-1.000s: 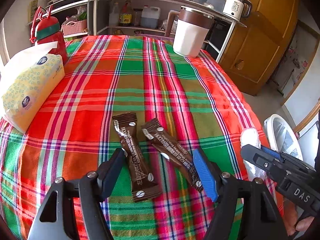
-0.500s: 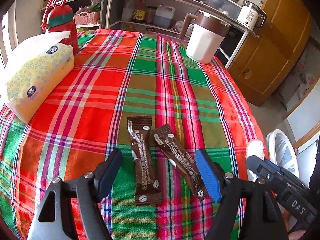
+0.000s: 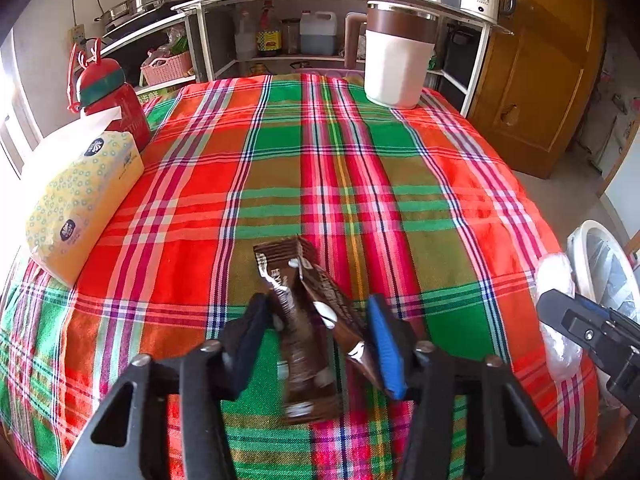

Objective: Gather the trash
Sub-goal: 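Grasp both brown chocolate bars together with the left gripper, then carry the chocolate bars and plastic bag over the bin and open both grippers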

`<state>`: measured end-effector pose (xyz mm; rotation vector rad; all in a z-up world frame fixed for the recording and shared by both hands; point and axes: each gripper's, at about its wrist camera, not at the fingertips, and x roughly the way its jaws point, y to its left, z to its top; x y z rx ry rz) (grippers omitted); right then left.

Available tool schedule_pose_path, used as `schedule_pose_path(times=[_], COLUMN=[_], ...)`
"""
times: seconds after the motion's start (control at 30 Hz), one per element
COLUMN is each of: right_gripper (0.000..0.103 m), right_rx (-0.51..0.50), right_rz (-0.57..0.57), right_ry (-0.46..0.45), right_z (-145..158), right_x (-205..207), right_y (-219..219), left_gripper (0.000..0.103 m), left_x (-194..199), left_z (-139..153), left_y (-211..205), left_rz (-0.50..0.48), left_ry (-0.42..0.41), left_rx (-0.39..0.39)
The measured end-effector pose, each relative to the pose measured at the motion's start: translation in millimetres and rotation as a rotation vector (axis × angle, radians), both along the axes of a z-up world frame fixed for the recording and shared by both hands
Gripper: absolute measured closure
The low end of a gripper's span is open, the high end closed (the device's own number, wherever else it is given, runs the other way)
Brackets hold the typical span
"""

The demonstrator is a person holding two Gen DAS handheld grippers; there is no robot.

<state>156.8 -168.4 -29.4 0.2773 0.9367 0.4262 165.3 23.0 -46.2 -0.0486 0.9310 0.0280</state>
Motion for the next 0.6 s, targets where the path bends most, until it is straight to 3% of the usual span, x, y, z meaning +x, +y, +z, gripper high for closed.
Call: schedule_pose_path(times=[0.1,0.23,0.6], right_gripper=[0.075,0.075,0.075], right_rx=[0.001,0.0,0.001], right_rz=[0.002,-0.003,-0.018], right_ry=[-0.004,-0.004,-0.029], right_z=[1,1,9], right_x=[-1,-4,-14], right_y=[-1,-1,-4], left_gripper=[0.071,0.073,0.073], left_x=[-3,-7,-25], left_z=[1,3,23], left_y=[2,7,2], left_rz=[-0.013,-0.03,-0.085], left_ry=[-0.008,-0.014,-0.075], left_rx=[-0.028,-0.102,-0.132])
